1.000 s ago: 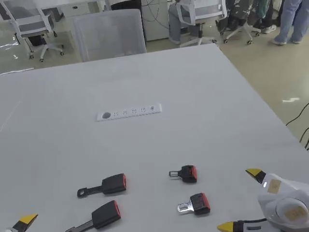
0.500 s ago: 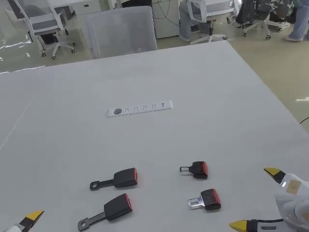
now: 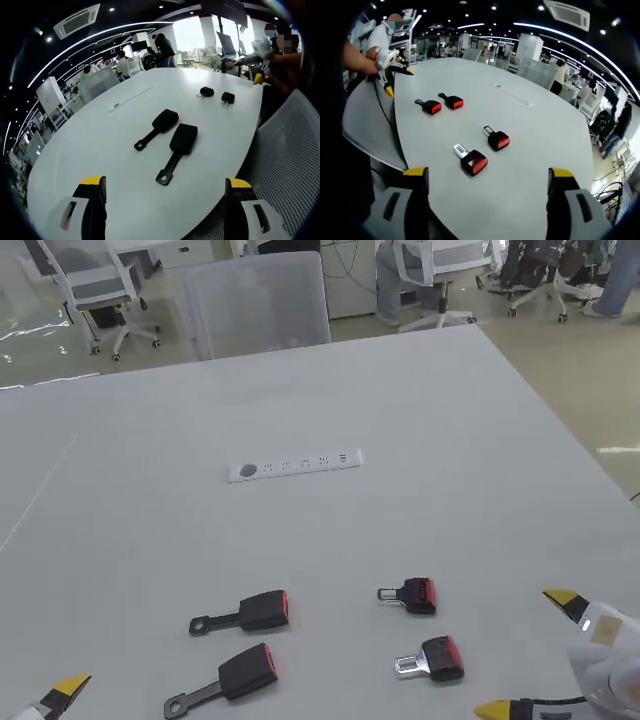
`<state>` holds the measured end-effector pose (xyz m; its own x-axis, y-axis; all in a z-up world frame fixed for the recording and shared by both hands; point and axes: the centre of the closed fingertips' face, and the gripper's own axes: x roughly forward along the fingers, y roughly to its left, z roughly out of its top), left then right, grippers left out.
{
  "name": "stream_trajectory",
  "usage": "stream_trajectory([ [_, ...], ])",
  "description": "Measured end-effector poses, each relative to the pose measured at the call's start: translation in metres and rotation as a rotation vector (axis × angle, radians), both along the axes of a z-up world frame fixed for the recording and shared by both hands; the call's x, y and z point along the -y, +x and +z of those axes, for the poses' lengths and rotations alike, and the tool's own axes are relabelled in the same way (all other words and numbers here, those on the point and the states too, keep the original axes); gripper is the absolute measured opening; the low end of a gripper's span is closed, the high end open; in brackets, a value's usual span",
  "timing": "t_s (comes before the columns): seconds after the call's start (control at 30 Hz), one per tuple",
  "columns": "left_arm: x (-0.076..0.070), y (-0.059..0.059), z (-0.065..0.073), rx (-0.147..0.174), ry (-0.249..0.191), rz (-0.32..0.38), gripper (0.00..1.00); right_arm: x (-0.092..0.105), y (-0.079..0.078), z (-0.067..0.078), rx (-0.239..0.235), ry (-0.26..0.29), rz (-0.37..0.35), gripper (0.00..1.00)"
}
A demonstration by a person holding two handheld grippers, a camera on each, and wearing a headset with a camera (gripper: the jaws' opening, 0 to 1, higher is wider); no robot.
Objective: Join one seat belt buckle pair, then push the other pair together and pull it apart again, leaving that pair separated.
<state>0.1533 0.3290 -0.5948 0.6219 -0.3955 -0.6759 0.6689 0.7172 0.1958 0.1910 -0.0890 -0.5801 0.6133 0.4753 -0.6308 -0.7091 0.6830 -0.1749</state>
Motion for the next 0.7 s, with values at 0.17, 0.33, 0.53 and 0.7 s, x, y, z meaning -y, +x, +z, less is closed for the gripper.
stream_trajectory([
  [0.17, -0.001, 0.004, -0.001, -0.003, 0.000, -0.003, 1.00, -0.001, 0.003, 0.001, 0.002, 0.000, -0.001, 0.99],
  [0.33, 0.001, 0.011, -0.003, -0.005, -0.002, -0.010, 0.99, -0.001, 0.003, 0.000, 0.000, 0.000, -0.005, 0.99],
  [0.53, 0.003, 0.016, -0.004, -0.007, -0.003, -0.018, 0.99, -0.003, 0.004, -0.002, -0.010, -0.001, -0.002, 0.98],
  [0.7, 0.005, 0.018, -0.006, -0.012, -0.004, -0.020, 0.99, -0.004, 0.004, -0.002, -0.005, -0.018, 0.026, 0.95],
])
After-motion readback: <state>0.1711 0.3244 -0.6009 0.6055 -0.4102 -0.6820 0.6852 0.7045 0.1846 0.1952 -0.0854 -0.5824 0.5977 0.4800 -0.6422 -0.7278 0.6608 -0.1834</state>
